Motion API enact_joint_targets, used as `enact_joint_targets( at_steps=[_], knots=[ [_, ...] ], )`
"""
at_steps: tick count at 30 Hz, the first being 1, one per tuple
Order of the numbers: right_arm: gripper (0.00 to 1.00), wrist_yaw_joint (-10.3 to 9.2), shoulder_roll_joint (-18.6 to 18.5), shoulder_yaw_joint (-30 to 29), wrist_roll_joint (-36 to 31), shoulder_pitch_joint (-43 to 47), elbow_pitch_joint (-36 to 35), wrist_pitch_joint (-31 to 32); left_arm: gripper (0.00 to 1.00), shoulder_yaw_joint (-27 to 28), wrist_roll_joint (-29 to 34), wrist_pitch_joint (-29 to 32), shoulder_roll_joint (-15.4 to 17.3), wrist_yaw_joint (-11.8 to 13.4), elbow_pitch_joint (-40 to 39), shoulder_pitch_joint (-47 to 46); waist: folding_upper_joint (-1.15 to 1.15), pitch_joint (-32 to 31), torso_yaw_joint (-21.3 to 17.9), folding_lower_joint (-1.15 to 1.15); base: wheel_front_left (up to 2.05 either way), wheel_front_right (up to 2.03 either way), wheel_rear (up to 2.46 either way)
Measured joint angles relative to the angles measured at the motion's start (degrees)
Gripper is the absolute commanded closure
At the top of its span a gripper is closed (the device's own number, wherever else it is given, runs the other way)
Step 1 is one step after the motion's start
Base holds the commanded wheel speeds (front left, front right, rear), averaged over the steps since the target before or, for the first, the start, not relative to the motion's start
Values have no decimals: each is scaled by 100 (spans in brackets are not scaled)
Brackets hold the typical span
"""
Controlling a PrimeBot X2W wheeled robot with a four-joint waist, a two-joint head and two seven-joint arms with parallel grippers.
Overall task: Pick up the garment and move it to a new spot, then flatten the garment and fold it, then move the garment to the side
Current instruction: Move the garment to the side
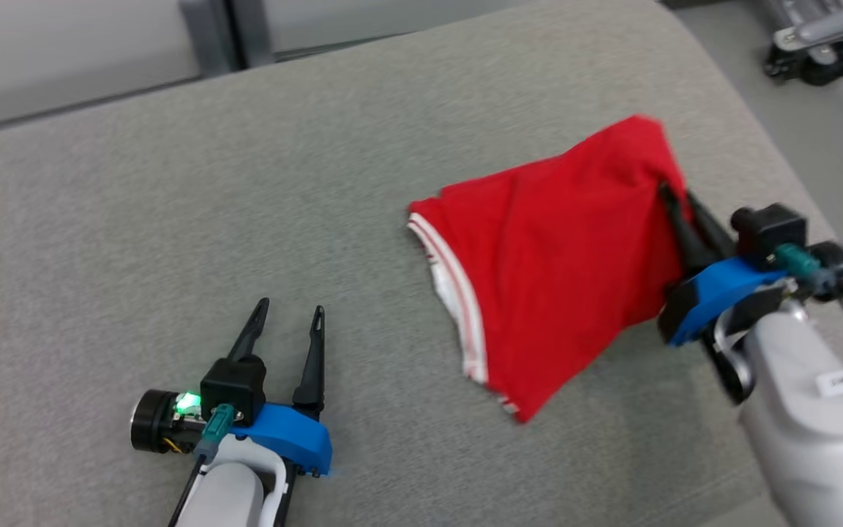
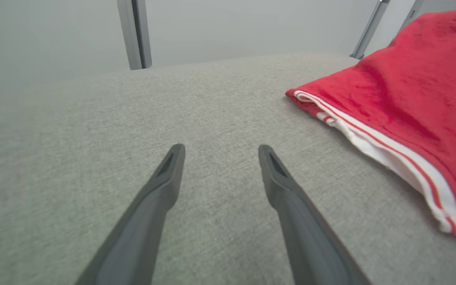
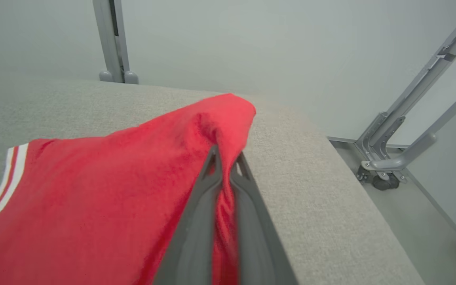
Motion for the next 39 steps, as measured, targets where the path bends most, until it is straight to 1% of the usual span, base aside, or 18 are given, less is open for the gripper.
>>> enact_joint_targets(
  at_steps=[2, 3, 5, 10, 13, 15, 16, 19, 21, 22, 24, 25, 26, 29, 31, 35, 37, 39],
  knots=[
    [100, 1, -242, -123, -235, -243, 143, -2, 0, 38, 38, 0, 7, -1, -3, -26, 0, 82, 175, 0, 0, 0, 0],
    [100, 1, -242, -123, -235, -243, 143, -2, 0, 38, 38, 0, 7, -1, -3, -26, 0, 82, 175, 0, 0, 0, 0],
    [100, 1, -581, -602, -491, -550, 475, -1, 0, 49, 67, -2, -3, -10, -30, -59, 0, 209, 414, 0, 0, 0, 0],
    [100, 1, -1071, -1672, -1141, -897, 907, -1, 0, -37, 68, -15, -31, -36, -116, -193, 0, 412, 773, 0, 0, 0, 0],
    [100, 1, -1207, -2349, -1537, -992, 1047, -1, 0, -135, 51, -16, -43, -30, -166, -282, 0, 527, 949, 0, 0, 0, 0],
    [100, 1, -1229, -2548, -1669, -1007, 1068, -1, 0, -165, 49, -16, -47, -29, -178, -299, 0, 558, 1002, 0, 0, 0, 0],
    [100, 1, -1262, -2887, -1950, -1012, 1085, 0, 0, -185, 52, -18, -54, -25, -201, -337, 0, 616, 1098, 0, 0, 0, 0],
    [100, 2, -1298, -3329, -2353, -1013, 1048, -1, 0, -172, 87, -19, -62, -4, -211, -393, 0, 686, 1213, 0, 0, 0, 0],
    [43, 2, -1301, -3699, -2591, -1009, 956, 0, 0, -168, 90, -19, -66, -4, -220, -402, 0, 716, 1270, 0, 0, 0, 0],
    [0, 2, -1301, -3699, -2591, -1009, 956, 0, 0, -168, 90, -19, -66, -4, -220, -402, 0, 716, 1270, 0, 0, 0, 0],
    [0, 1, -1279, -4229, -2954, -1009, 680, -4, 0, -154, 98, -20, -67, -4, -226, -407, -1, 737, 1323, 0, 0, 0, 0],
    [0, 1, -1279, -4229, -2954, -1009, 680, -4, 0, -154, 98, -20, -67, -4, -226, -407, -1, 737, 1323, 0, 0, 0, 0],
    [0, 1, -1179, -4459, -3116, -1009, 409, -3, 0, -142, 104, -21, -67, -3, -224, -407, 0, 734, 1337, 0, 0, 0, 0],
    [0, 0, -1016, -4467, -3147, -1017, 148, -4, 0, -129, 105, -20, -66, 2, -214, -407, 0, 711, 1344, 0, 0, 0, 0],
    [0, 0, -776, -4279, -2884, -1070, -66, -3, 0, -110, 90, -18, -56, 26, -198, -402, 0, 664, 1349, 0, 0, 0, 0],
    [0, 1, -222, -3464, -2185, -1024, -624, -5, 0, -75, -7, -14, -20, 110, -178, -344, 0, 487, 1384, 1, 0, 0, 0],
    [0, 1, 91, -3072, -1824, -775, -928, -7, 0, -59, -96, -9, -7, 183, -177, -250, 0, 359, 1412, 0, 0, 0, 0],
    [0, 1, 256, -2749, -1537, -425, -1113, -5, 0, -55, -179, -8, 9, 247, -197, -203, 0, 221, 1450, 0, 0, 0, 0]
  ],
)
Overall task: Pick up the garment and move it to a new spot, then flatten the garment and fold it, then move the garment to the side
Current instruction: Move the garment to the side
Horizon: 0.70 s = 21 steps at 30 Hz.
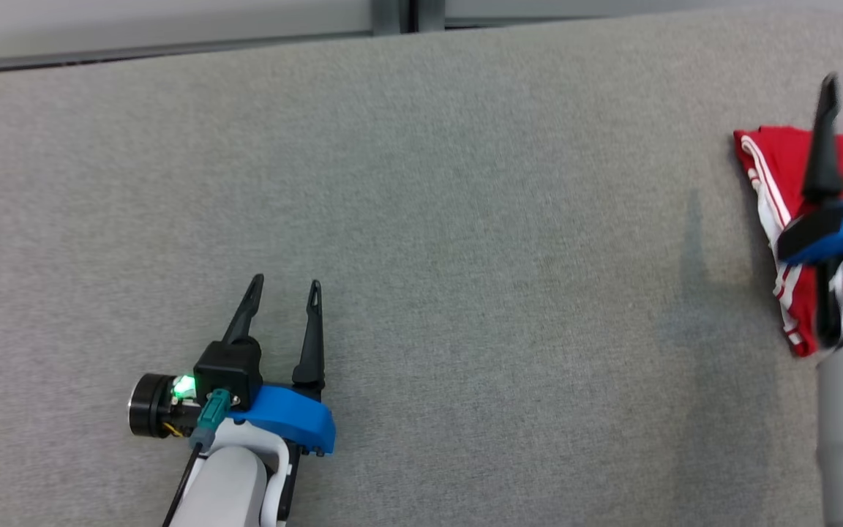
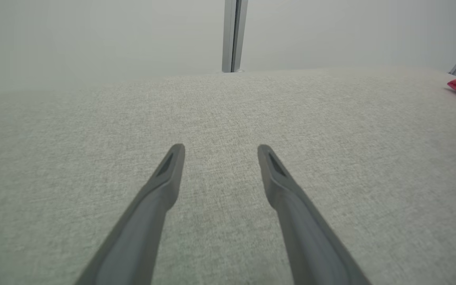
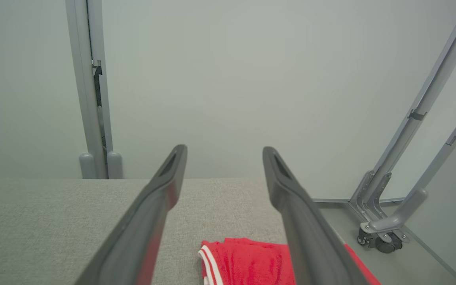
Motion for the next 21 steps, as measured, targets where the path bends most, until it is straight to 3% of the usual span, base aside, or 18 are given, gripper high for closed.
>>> enact_joint_targets(
  at_steps=[5, 13, 21],
  knots=[
    [0, -1, 204, 592, 521, 747, -223, 0, 0, -24, -149, 0, -7, 113, -35, 164, -2, -372, 183, -1, 0, 0, 0],
    [0, -1, 401, 1147, 768, 1835, -147, 0, 0, 254, -244, 0, -4, 258, -57, 586, -2, -902, 489, -1, 0, 0, 0],
    [0, -1, 448, 1251, 1180, 2369, -92, 0, 0, 604, -144, 0, -8, 272, -45, 938, -2, -1361, 637, -1, 0, 0, 0]
  ],
)
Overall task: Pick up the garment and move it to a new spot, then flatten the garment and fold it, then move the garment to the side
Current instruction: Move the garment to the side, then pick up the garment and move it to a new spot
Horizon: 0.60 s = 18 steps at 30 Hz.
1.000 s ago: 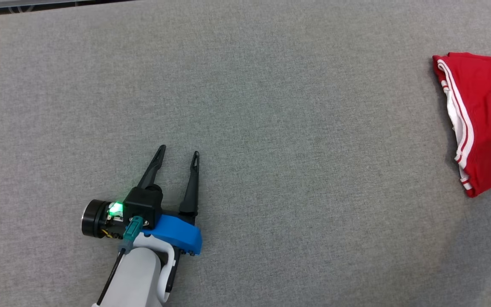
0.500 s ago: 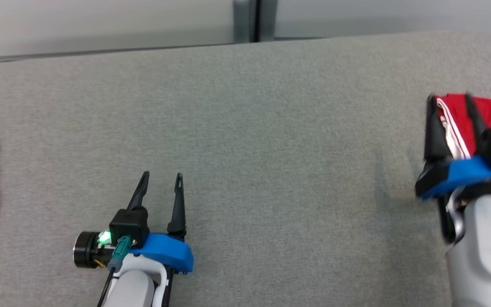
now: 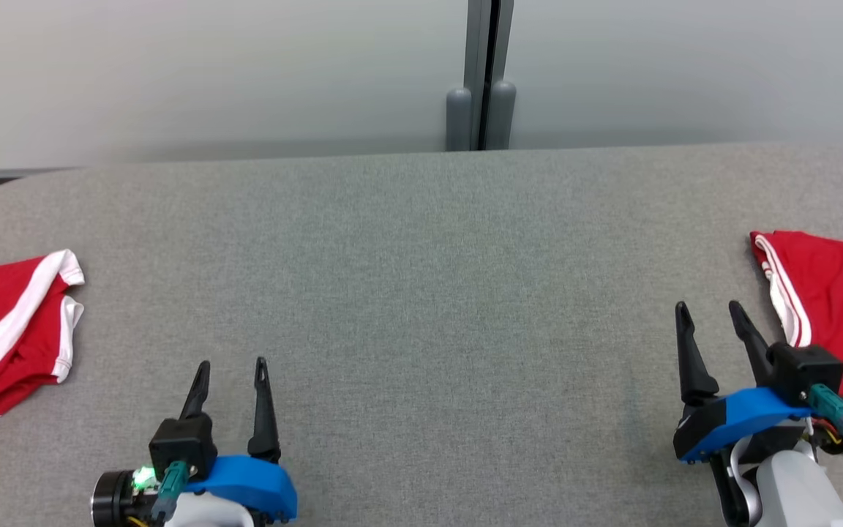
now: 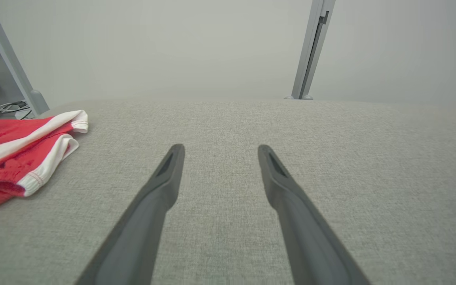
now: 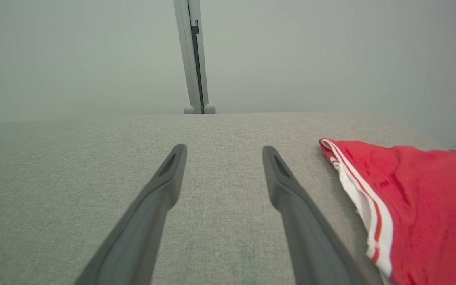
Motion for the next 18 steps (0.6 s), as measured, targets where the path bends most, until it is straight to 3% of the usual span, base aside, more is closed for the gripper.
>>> enact_joint_targets(
  at_steps=[18],
  knots=[
    [0, 0, 4, 408, 390, 474, -96, 0, 0, 365, 0, 0, 2, 32, -137, 495, 1, -628, -92, 1, 0, 0, 0]
  ],
)
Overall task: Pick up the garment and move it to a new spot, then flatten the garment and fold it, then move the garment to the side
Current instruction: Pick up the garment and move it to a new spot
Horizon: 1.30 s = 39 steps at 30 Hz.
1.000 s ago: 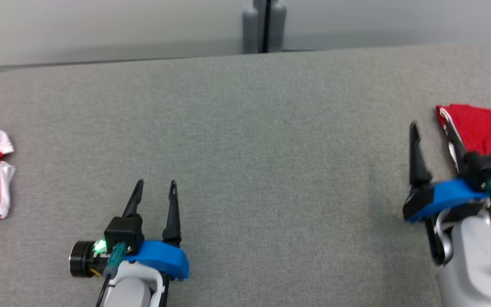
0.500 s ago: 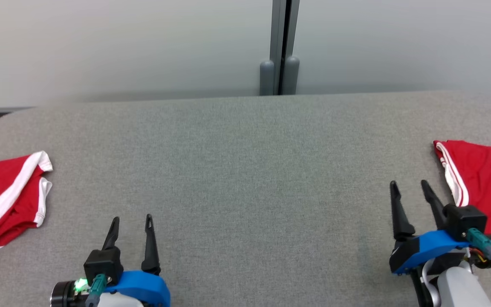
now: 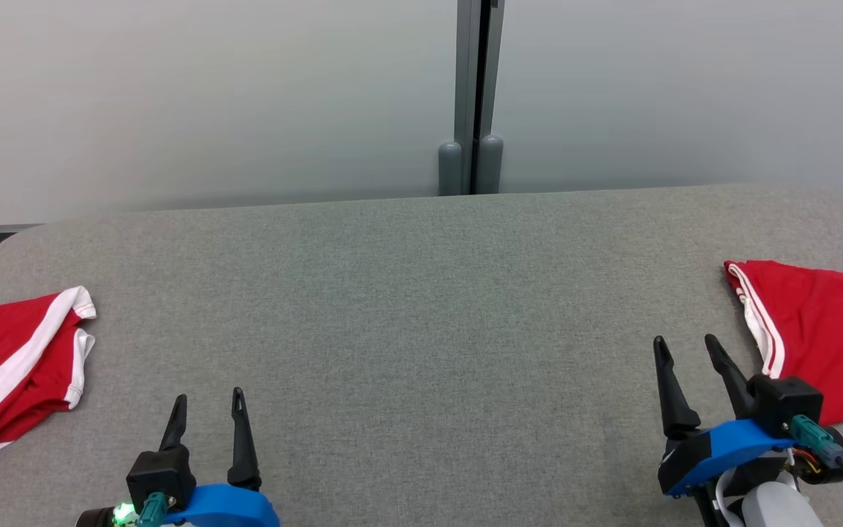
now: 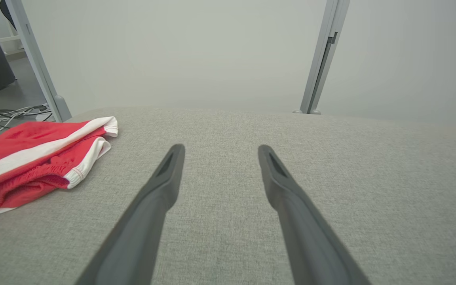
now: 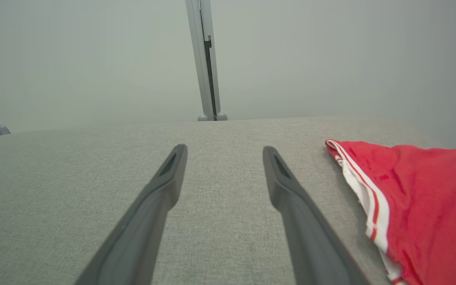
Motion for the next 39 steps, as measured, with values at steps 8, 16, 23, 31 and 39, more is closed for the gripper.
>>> enact_joint_targets(
  at_steps=[8, 16, 23, 31, 39],
  knots=[
    [0, 0, -1, 45, 78, 8, -3, 0, 0, 2, 4, 0, 0, -5, -19, -3, 1, 52, 234, 1, 0, 0, 0],
    [0, 0, -4, 194, 264, 64, 40, 0, 0, -25, -2, 0, -4, 14, 0, -81, 1, 48, 1088, 0, 0, 0, 0],
    [0, 0, -1, 297, 309, 63, 24, 0, 0, 78, -34, 1, 2, 37, 3, -20, 1, 91, 1984, 1, 0, 0, 0],
    [0, 0, 4, 467, 369, 64, 47, 0, 0, 242, -82, 0, 1, 55, -1, 153, 1, 220, 2802, 0, 0, 0, 0],
    [0, 0, 3, 650, 349, 40, 52, 0, 0, 364, -188, 0, 2, 86, -1, 221, 1, 421, 3048, 1, 0, 0, 0]
  ],
)
